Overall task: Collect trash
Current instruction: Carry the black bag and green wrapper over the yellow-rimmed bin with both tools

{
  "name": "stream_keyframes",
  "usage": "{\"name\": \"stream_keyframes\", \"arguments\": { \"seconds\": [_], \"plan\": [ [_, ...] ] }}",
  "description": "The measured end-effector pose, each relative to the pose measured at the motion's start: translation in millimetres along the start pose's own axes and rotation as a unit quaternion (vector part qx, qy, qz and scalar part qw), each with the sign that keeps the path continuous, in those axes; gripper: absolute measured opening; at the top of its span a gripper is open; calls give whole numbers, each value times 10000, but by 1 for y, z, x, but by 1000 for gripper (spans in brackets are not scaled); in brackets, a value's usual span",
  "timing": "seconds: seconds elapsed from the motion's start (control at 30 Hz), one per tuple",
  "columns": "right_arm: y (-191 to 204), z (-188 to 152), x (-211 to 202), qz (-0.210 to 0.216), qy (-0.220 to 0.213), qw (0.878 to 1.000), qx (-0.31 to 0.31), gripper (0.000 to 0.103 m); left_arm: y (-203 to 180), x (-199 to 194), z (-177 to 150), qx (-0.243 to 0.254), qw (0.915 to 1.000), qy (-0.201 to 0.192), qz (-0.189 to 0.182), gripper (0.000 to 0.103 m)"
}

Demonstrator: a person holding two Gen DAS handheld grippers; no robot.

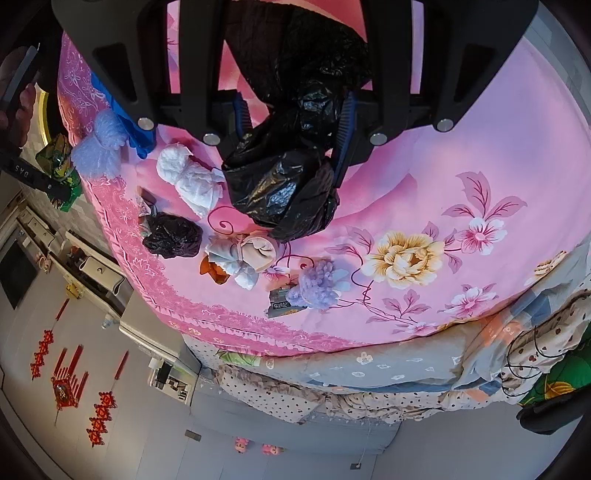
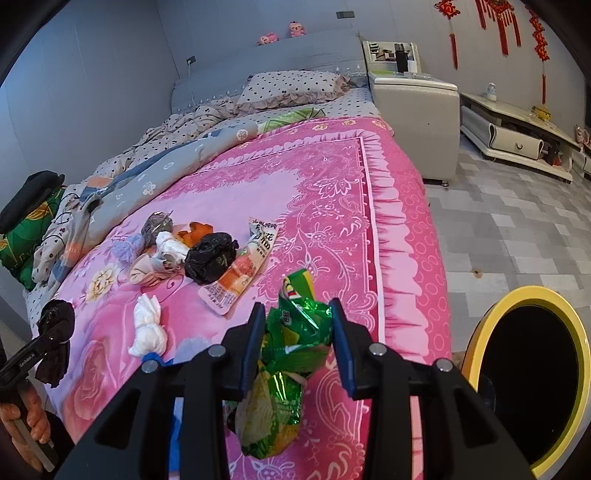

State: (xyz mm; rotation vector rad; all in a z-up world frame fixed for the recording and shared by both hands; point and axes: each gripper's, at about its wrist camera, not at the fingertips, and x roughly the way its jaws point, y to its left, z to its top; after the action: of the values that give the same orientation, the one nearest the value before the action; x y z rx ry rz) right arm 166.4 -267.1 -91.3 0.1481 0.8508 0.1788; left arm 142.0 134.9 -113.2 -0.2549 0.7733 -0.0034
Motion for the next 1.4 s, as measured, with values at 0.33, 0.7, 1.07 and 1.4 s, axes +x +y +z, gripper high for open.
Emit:
{"name": "stream_keyframes", "arguments": {
  "seconds": [0.33,0.7,1.07,1.4],
  "plan": [
    [-4,5,-52,258,98,9996,100,33,-42,-21,1,291,9988,16,-396,36],
    [-28,18,-102,270,-210,9993,147,33,-107,-42,16,703,9946,-96,-754,36],
    [-60,22,-133,174,-515,9981,277,33,-181,-47,28,1104,9862,-121,-1225,37],
    [-99,27,-155,-17,-751,9959,504,33,-248,-37,28,1394,9753,24,-1712,37]
  ]
}}
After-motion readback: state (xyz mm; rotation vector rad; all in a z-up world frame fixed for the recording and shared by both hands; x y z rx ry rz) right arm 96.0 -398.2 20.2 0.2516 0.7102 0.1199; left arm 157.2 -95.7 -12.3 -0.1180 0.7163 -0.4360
